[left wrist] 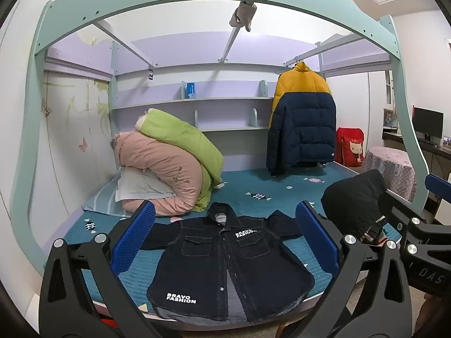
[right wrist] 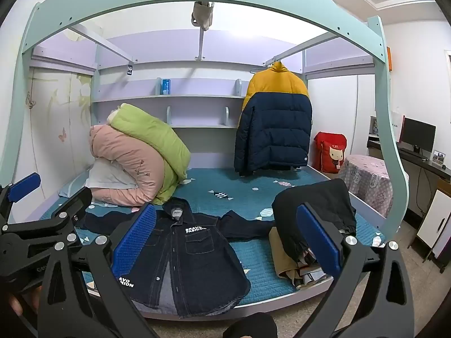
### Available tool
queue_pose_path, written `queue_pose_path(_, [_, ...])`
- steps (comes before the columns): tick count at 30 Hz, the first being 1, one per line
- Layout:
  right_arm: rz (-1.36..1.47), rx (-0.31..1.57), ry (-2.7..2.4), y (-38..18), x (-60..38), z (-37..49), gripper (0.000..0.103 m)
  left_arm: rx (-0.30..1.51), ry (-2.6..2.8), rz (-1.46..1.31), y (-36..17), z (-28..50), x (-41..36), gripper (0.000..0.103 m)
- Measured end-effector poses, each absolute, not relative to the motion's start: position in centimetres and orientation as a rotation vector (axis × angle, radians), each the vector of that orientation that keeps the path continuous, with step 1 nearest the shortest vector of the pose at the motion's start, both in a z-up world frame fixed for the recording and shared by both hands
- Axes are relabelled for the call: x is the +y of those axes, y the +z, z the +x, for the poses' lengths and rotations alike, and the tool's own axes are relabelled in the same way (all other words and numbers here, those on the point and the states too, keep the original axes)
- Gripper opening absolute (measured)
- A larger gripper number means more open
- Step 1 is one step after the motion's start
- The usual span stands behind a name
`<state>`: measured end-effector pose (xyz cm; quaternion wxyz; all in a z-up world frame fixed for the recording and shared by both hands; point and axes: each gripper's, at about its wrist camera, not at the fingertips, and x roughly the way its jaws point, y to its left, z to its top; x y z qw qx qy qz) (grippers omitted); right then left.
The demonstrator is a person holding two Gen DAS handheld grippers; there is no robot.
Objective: Fold large clothes
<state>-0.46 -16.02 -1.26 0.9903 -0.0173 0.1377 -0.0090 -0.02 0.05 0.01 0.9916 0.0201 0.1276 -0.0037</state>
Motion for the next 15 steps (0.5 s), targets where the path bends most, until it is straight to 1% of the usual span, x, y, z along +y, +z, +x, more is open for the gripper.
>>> queue_pose_path(15, [-0.039, 0.278, -0.025, -1.08, -15.87, -0.62, 0.096, 0.258, -0.008, 0.037, 0.36, -0.19, -0.16, 0.099])
